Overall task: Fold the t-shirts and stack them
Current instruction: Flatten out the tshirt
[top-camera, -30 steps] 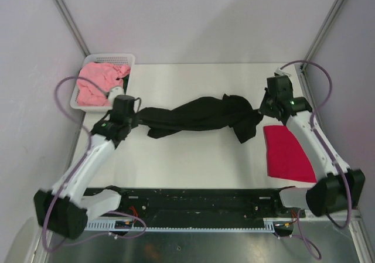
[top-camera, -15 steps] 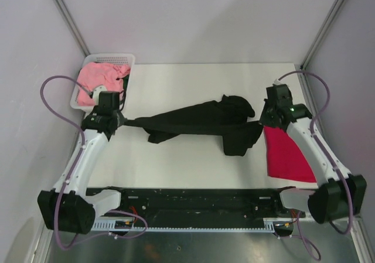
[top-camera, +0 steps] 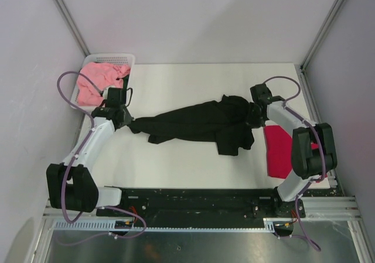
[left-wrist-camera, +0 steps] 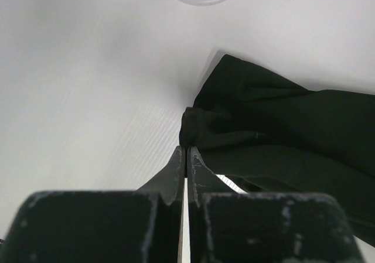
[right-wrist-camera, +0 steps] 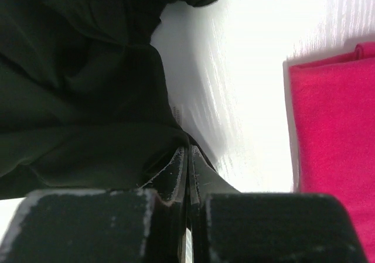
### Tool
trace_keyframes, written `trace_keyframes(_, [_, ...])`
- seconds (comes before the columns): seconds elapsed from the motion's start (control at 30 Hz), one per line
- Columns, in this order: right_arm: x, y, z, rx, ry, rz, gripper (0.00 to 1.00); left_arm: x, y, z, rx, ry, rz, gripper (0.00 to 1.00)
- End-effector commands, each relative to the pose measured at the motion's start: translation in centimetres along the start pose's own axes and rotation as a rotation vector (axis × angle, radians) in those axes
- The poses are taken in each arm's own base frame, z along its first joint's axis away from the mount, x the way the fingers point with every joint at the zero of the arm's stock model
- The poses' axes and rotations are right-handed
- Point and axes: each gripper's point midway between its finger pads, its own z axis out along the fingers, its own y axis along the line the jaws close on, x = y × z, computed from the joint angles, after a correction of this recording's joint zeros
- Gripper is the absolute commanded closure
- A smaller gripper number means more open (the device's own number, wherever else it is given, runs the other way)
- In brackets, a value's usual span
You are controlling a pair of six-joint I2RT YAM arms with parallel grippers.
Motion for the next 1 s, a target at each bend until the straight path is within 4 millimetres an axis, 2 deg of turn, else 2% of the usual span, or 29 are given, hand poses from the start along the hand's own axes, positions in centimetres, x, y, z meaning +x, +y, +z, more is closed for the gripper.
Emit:
trace_keyframes(0.0, [-3.9,1.0,-4.4,-0.054,-0.141,0.022,1.0,-2.2,0.1,-1.7,0.035,-0.098,-0.018,1.0])
trace_keyframes(0.2, [-3.5,-0.6,-12.3,-0.08,-0.25,0.051,1.0,-1.9,0.7,-4.5,0.098,-0.147,-0.052,1.0])
trace_keyframes(0.33, [-4.5,-1.0,-19.3,-0.158,-0.415,0.096,1.0,-3.7,0.4,-8.2,0.184,-0.23,-0.088,1.0])
trace_keyframes(0.43, [-6.3,-0.7,-25.1,-0.249,-0.57,0.129,1.0,-6.6,-0.5,-12.3,0.281,-0.323,-0.12,1.0])
trace_keyframes(0.53, [-7.5,-0.4,-30.7,-0.347,-0.715,0.16,1.0,-9.5,-1.0,-17.5,0.386,-0.422,-0.16,1.0])
trace_keyframes(0.63, [-7.7,-0.9,-36.5,-0.425,-0.837,0.191,1.0,-11.0,-0.3,-22.6,0.466,-0.517,-0.193,1.0])
trace_keyframes(0.77, [-6.9,-2.4,-44.0,-0.5,-0.977,0.232,1.0,-12.2,1.3,-29.4,0.557,-0.646,-0.228,1.0])
trace_keyframes(0.87, [-6.2,-3.4,-48.7,-0.554,-1.071,0.258,1.0,-13.0,1.6,-32.8,0.61,-0.696,-0.252,1.0])
trace_keyframes(0.97, [-6.4,-4.1,-51.8,-0.573,-1.158,0.268,1.0,-14.4,0.9,-34.4,0.653,-0.705,-0.265,1.0])
